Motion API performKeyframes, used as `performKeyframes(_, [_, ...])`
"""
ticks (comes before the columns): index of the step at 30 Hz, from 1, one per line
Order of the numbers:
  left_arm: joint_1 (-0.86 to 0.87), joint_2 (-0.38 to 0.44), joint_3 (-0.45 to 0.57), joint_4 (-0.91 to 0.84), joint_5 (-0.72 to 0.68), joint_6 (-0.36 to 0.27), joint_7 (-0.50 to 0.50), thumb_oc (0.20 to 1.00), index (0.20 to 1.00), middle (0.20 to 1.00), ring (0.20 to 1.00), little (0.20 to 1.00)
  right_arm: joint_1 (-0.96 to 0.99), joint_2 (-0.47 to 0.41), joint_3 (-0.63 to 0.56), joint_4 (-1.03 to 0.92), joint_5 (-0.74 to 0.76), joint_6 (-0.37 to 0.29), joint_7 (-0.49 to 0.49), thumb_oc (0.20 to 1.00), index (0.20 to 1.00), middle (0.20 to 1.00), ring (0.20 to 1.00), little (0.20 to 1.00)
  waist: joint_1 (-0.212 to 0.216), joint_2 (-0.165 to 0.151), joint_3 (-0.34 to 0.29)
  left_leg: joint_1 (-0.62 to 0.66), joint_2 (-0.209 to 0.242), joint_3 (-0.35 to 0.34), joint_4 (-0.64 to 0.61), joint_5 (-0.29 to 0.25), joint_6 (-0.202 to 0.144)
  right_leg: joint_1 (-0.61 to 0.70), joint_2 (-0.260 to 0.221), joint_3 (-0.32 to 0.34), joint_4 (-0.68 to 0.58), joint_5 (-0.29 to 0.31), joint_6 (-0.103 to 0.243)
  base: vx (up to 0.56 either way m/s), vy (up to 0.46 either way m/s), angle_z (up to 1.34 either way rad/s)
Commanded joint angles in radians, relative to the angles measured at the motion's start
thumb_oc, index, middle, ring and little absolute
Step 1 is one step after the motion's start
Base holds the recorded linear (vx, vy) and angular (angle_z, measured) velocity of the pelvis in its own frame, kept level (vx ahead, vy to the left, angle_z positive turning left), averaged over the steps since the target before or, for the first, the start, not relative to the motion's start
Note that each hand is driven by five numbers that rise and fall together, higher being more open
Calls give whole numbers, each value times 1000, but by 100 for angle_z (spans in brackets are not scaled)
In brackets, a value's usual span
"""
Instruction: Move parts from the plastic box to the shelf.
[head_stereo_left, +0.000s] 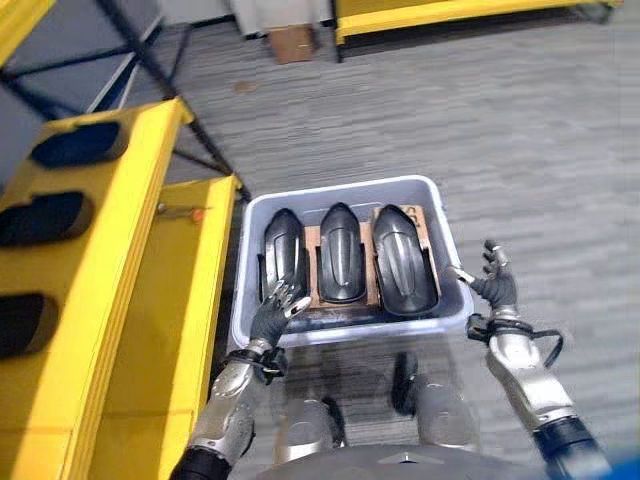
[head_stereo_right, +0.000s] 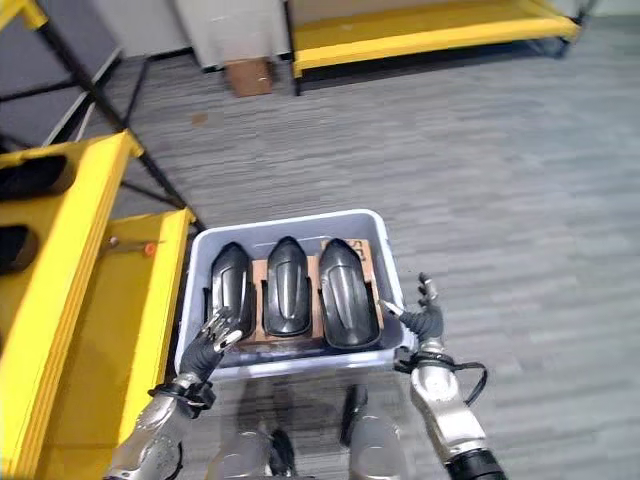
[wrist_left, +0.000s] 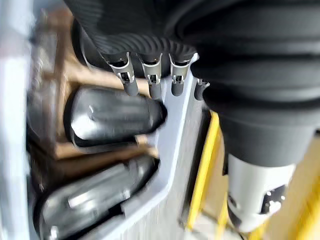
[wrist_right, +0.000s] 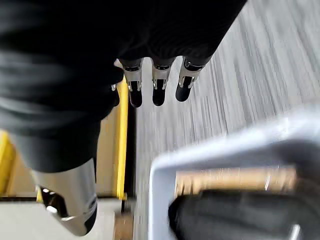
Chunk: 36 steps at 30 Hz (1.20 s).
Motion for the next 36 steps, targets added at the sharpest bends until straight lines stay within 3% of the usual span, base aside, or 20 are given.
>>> performKeyframes(1, [40,17,29,-24,31,-64,-16,1000,1000,1000,1000,1000,-13,-37,-9,-72,-26,-45,36,1000,1000,1000,1000,1000,29,45,-27,71,112,92,-142,205,7,4,23,-92,-88,137,-5,-50,539,-47])
performKeyframes(3, [36,21,25,-13,28,-65,-15,1000,1000,1000,1000,1000,-9,-37,-12,-73,-14,-34,31,1000,1000,1000,1000,1000,19,51,-29,84,99,107,-174,183,12,-8,5,-87,-79,146,11,-11,344,-46])
performKeyframes(6, [43,43,31,-17,17,-86,-18,1000,1000,1000,1000,1000,12,-18,-31,-73,-40,-30,52,1000,1000,1000,1000,1000,3,49,-17,108,58,120,-206,110,42,-28,-27,-48,-104,209,65,-4,277,37])
performKeyframes(12, [38,81,40,-54,-10,-99,0,1000,1000,1000,1000,1000,-35,2,-35,-41,-56,-69,34,1000,1000,1000,1000,1000,40,23,28,81,45,109,-200,83,64,-42,-53,-63,-158,272,114,-71,-2,22])
performKeyframes(19, [9,99,28,-84,3,-104,-6,1000,1000,1000,1000,1000,-114,-6,-30,-11,-109,-111,35,1000,1000,1000,1000,1000,75,13,63,44,53,92,-190,97,62,-36,-61,-81,-183,287,122,-29,-46,3])
performKeyframes(23, [-3,109,19,-112,-2,-93,-11,1000,1000,1000,1000,1000,-167,-27,-20,24,-175,-117,-26,1000,1000,1000,1000,1000,97,15,78,23,60,76,-182,109,56,-39,-61,-86,-178,284,117,24,-50,6])
performKeyframes(28, [-19,120,4,-138,-11,-67,-10,1000,1000,1000,1000,1000,-252,-70,-43,88,-156,-75,-70,1000,1000,1000,1000,1000,123,23,99,-1,65,55,-170,119,50,-46,-64,-96,-163,278,109,16,-23,2])
performKeyframes(36, [-44,129,-22,-129,-12,-41,-18,1000,1000,1000,1000,1000,-371,-110,-72,233,-113,3,-56,1000,1000,1000,1000,1000,149,35,121,-27,71,35,-156,132,41,-57,-77,-114,-149,281,102,15,-16,10])
